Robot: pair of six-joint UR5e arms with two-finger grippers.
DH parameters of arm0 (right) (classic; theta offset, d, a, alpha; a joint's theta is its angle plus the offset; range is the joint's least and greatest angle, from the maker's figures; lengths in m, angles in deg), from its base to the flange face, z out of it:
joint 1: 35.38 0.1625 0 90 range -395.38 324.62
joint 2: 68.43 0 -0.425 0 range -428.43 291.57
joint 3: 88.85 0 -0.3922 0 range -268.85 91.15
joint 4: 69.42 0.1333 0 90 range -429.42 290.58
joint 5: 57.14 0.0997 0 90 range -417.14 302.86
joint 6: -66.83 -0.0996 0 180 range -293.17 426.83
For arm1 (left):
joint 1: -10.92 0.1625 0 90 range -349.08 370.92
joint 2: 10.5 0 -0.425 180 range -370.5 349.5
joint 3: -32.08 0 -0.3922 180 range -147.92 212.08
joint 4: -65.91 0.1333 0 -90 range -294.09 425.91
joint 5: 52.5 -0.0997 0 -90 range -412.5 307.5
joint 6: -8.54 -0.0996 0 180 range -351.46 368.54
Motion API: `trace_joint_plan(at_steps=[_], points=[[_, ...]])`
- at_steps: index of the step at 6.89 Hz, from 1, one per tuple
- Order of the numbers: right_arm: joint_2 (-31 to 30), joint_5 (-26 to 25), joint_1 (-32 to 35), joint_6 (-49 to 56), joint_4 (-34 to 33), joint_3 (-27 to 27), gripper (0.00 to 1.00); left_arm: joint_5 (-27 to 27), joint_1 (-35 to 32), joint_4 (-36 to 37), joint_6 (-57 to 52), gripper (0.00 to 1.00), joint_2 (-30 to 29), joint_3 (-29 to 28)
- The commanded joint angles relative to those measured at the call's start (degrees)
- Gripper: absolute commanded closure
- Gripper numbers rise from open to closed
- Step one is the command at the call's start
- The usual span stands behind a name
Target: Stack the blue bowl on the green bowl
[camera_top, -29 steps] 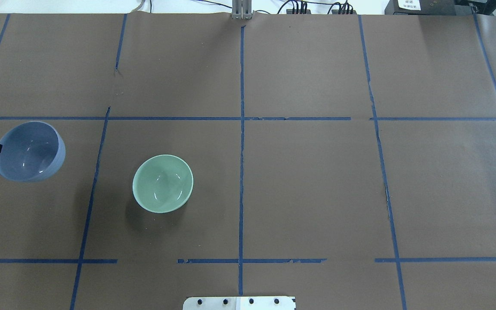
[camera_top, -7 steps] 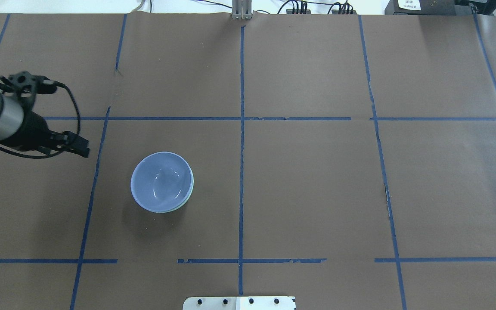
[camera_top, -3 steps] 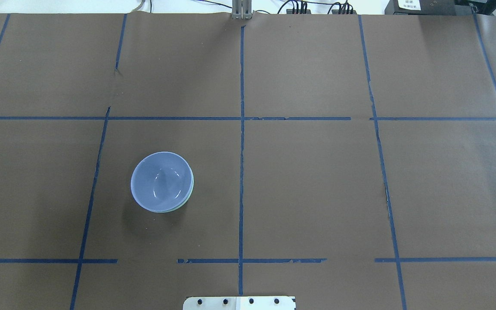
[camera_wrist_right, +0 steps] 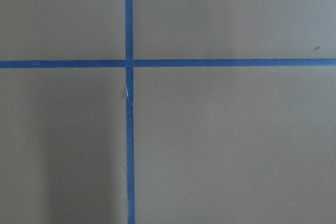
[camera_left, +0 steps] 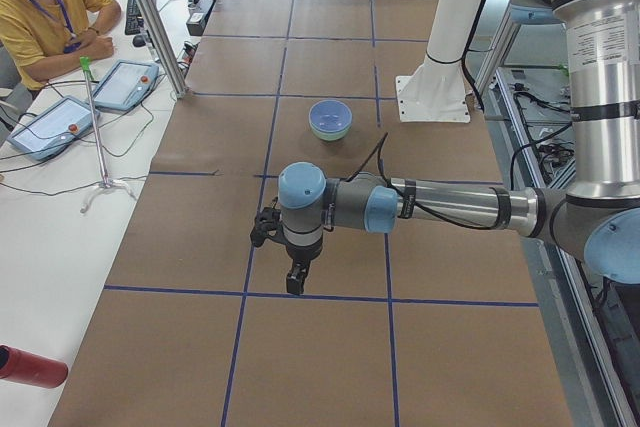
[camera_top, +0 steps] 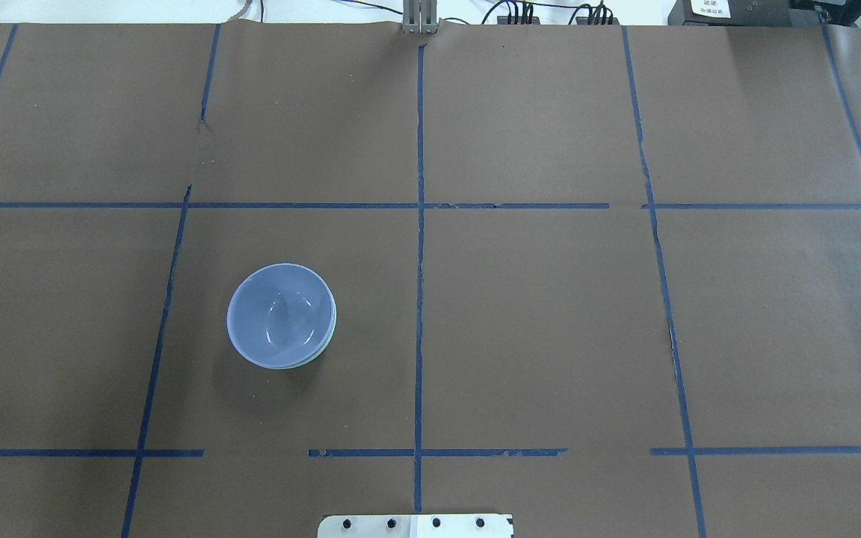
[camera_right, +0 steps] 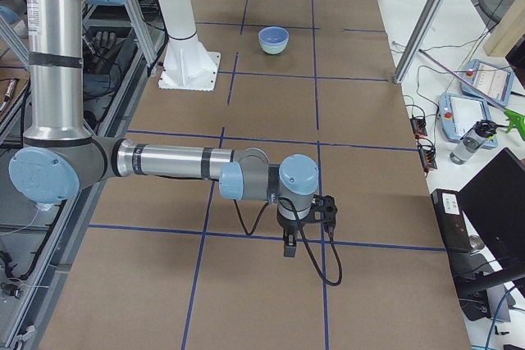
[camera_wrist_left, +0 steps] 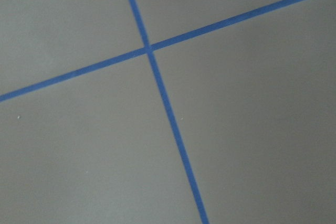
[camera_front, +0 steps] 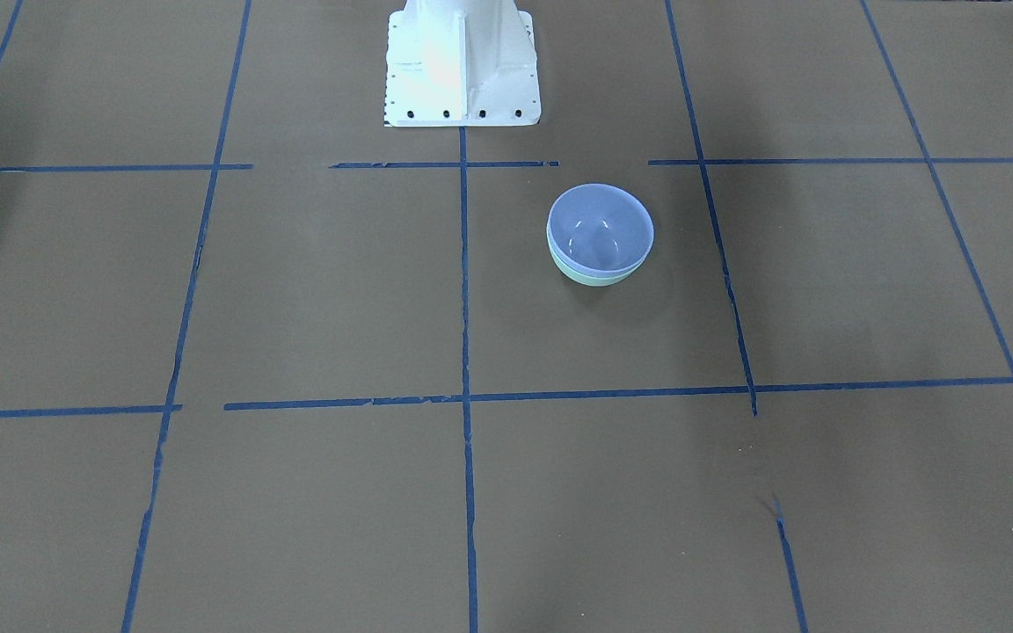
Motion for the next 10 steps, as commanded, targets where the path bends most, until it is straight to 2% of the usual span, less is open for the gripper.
trace_joint_plan(at_steps=[1,10], points=[[0.0,0.0,0.0,0.0,0.0,0.0,0.0,-0.3,-1.0,-0.4,-1.0,0.0,2.3,0.1],[0.0,0.0,0.0,0.0,0.1,0.0,0.0,0.4,-1.5,-0.9,-1.0,0.0,2.2,-1.4]])
